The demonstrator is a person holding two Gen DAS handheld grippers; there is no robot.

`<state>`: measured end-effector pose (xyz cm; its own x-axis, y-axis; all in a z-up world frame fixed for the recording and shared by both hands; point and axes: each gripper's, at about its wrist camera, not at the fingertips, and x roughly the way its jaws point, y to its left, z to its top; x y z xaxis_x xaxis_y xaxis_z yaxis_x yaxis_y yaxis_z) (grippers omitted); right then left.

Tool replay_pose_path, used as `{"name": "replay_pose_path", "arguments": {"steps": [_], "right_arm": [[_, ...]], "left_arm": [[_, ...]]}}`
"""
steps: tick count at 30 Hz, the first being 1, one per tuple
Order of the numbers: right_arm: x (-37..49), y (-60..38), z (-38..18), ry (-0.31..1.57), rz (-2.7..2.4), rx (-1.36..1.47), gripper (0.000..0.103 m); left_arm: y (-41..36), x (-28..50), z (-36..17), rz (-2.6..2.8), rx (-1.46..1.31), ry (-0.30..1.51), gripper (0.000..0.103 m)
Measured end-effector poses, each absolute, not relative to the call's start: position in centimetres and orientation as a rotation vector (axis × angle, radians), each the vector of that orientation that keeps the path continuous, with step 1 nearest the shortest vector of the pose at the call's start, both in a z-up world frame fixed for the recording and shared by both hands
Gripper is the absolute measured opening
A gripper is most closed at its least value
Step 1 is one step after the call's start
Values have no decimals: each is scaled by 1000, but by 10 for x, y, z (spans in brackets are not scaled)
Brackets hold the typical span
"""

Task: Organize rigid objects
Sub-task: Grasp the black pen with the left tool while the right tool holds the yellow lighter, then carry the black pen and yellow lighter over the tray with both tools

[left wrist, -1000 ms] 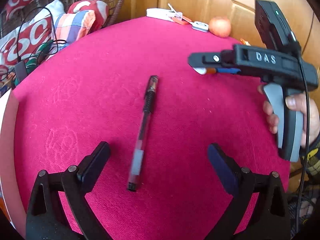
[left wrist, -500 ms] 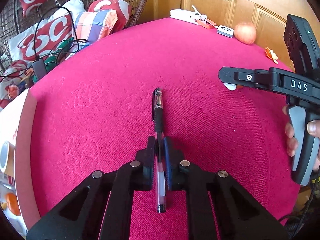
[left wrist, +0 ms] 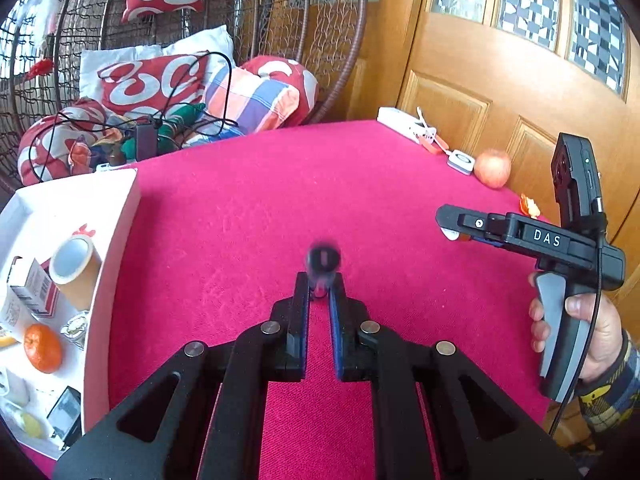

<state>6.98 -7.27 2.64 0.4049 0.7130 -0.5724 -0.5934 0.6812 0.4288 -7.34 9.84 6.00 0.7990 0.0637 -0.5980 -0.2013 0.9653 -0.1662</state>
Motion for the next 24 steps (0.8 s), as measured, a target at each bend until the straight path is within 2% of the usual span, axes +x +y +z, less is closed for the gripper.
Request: {"name": "replay_pose_path", "arguments": {"steps": [24], "right_arm": [[8,17,108,658,1061,10,81]], "left_arm": [[187,-189,121,313,-409,307,8]]}}
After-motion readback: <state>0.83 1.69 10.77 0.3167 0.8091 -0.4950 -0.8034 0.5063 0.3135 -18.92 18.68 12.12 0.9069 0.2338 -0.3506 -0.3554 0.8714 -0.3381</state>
